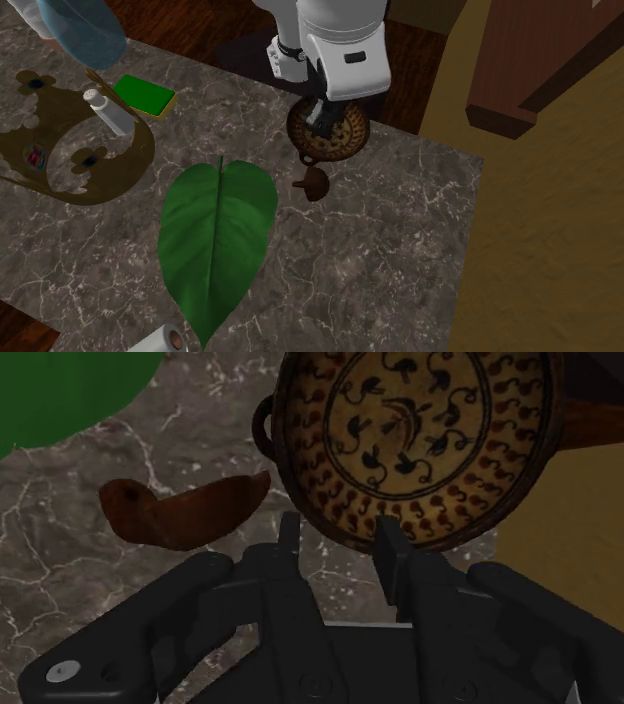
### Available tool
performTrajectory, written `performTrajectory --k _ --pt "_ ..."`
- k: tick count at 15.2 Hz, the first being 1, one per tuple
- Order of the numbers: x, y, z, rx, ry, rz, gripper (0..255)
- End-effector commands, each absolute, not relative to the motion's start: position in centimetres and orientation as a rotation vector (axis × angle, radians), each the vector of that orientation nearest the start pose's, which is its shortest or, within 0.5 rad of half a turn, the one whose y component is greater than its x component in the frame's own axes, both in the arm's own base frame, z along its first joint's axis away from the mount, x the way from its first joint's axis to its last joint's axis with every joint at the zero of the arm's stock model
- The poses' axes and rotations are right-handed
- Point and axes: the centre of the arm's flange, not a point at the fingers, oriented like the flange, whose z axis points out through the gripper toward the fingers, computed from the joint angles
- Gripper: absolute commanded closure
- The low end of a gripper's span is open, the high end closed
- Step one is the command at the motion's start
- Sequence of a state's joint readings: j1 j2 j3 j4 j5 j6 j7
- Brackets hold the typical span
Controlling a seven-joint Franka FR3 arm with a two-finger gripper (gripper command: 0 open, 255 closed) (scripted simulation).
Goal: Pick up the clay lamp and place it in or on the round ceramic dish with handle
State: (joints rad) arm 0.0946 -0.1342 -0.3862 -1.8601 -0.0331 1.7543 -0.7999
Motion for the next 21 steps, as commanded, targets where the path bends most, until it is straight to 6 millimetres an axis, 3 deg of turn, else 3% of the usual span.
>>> performTrajectory --k 1,5,13,20,21 --pt "51.5 -18.4 57.1 -2.99 -0.653 0.014 0" --pt "55.5 -27.0 55.8 -2.769 -0.141 0.19 0" --pt "54.9 -25.6 52.1 -2.769 -0.141 0.19 0" --pt "54.9 -25.6 52.1 -2.769 -0.141 0.19 0" --pt "54.9 -25.6 52.1 -2.769 -0.141 0.19 255"
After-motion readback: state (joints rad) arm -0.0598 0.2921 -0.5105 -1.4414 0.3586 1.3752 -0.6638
